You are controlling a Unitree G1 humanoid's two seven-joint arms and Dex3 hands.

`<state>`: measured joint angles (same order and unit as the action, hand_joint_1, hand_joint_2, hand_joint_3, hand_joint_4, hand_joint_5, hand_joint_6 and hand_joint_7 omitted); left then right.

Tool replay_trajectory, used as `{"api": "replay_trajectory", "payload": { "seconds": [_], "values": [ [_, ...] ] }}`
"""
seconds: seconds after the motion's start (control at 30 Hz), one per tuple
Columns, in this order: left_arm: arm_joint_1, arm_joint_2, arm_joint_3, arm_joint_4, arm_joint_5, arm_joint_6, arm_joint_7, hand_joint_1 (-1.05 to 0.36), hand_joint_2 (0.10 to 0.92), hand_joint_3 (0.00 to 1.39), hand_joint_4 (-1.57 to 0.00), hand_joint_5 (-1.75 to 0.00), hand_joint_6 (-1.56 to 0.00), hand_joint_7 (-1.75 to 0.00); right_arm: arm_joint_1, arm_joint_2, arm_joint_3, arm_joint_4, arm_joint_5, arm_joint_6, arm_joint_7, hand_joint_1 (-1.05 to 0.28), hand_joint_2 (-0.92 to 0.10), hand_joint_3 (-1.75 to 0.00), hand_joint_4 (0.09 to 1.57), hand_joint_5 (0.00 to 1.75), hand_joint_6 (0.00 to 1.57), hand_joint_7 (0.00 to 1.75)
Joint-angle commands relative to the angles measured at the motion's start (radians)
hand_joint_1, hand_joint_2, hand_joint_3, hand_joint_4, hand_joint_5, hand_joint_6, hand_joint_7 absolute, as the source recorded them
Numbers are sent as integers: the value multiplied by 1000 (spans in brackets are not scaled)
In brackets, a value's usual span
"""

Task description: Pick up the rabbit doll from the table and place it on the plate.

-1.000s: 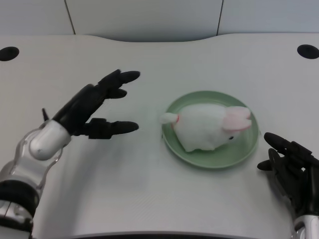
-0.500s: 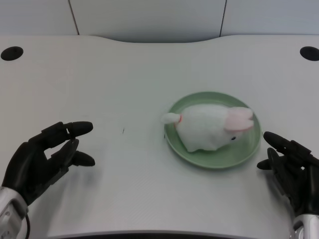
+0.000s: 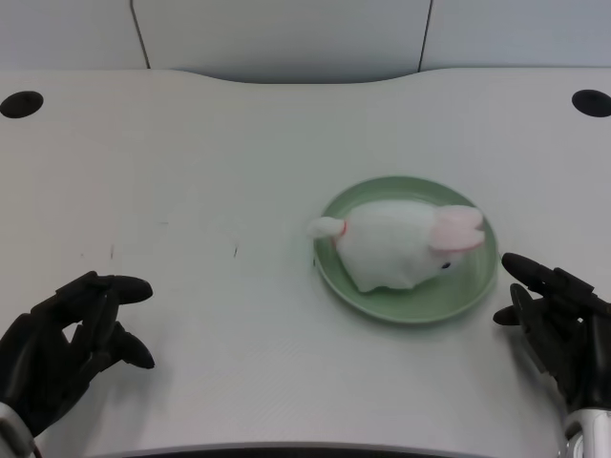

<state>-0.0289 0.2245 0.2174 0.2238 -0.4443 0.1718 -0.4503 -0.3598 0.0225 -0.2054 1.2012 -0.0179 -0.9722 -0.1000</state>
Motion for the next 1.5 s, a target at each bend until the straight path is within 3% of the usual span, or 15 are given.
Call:
{"api": "replay_trajectory", "payload": {
  "seconds": [0.03, 0.17, 0.27, 0.3, 0.4, 0.57, 0.7, 0.73, 0.8, 0.87, 0.93, 1.03, 1.23, 1.37, 1.5],
  "values": [
    [-8, -28, 30, 40, -29, -13, -14, -657, 921, 606, -661, -1744, -470, -1519, -2, -44, 0, -6, 15, 21, 49, -348, -921, -300, 625, 1271, 955, 81],
    [-14, -51, 41, 53, -47, -11, -30, -659, 921, 581, -705, -1746, -459, -1644, -6, -47, -8, -4, 22, 25, 51, -365, -921, -320, 626, 1286, 948, 89],
    [-15, -63, 40, 61, -35, -17, -21, -668, 921, 577, -716, -1746, -469, -1661, -10, -40, -14, 0, 22, 25, 23, -373, -921, -297, 674, 1286, 954, 101],
    [-17, -65, 39, 67, -33, -20, -23, -667, 921, 577, -721, -1746, -474, -1662, -12, -42, -14, 3, 22, 22, 24, -362, -921, -311, 684, 1291, 943, 100],
    [-17, -66, 34, 75, -24, -25, -27, -655, 921, 579, -722, -1746, -506, -1628, -21, -43, -28, 20, 44, 13, 57, -357, -921, -317, 704, 1326, 938, 105],
    [0, -85, 24, 53, 0, -23, 15, -645, 921, 599, -701, -1746, -486, -1625, -32, -40, -55, 32, 91, 51, 112, -347, -921, -303, 673, 1330, 933, 109],
    [-12, -86, 30, 77, 0, -22, 0, -651, 921, 582, -707, -1746, -467, -1649, -37, -47, -57, 46, 83, 60, 107, -352, -921, -288, 674, 1294, 926, 109],
    [-13, -86, 29, 83, 4, -26, 0, -648, 921, 579, -704, -1746, -464, -1650, -38, -44, -61, 47, 88, 61, 111, -352, -921, -286, 678, 1285, 926, 109],
    [-13, -86, 30, 97, 12, -46, -4, -655, 921, 568, -703, -1746, -455, -1654, -38, -43, -60, 49, 82, 52, 111, -355, -921, -297, 682, 1271, 924, 109],
    [-14, -90, 38, 100, 4, -42, 1, -657, 921, 566, -710, -1746, -455, -1655, -36, -47, -50, 48, 66, 47, 100, -361, -921, -306, 687, 1266, 922, 109],
    [-15, -92, 43, 103, -5, -38, -4, -656, 921, 560, -710, -1746, -441, -1655, -34, -51, -33, 40, 38, 61, 59, -385, -921, -312, 699, 1270, 921, 111],
    [-17, -88, 44, 103, -5, -29, -7, -658, 921, 560, -709, -1746, -436, -1659, -32, -52, -25, 35, 26, 62, 45, -387, -921, -311, 698, 1266, 917, 112],
    [-41, -76, 46, 159, 3, -56, -41, -666, 921, 559, -728, -1746, -465, -1655, -36, -47, -24, 34, 41, 72, 47, -388, -921, -287, 696, 1242, 923, 124],
    [-46, -79, 51, 165, 1, -59, -46, -671, 921, 540, -714, -1746, -488, -1631, -38, -54, -17, 41, 30, 65, 43, -376, -921, -292, 717, 1251, 925, 131],
    [-44, -79, 52, 144, 4, -37, -22, -653, 921, 591, -709, -1746, -443, -1657, -47, -45, -33, 50, 56, 69, 67, -358, -921, -291, 724, 1258, 932, 141]
  ]
}}
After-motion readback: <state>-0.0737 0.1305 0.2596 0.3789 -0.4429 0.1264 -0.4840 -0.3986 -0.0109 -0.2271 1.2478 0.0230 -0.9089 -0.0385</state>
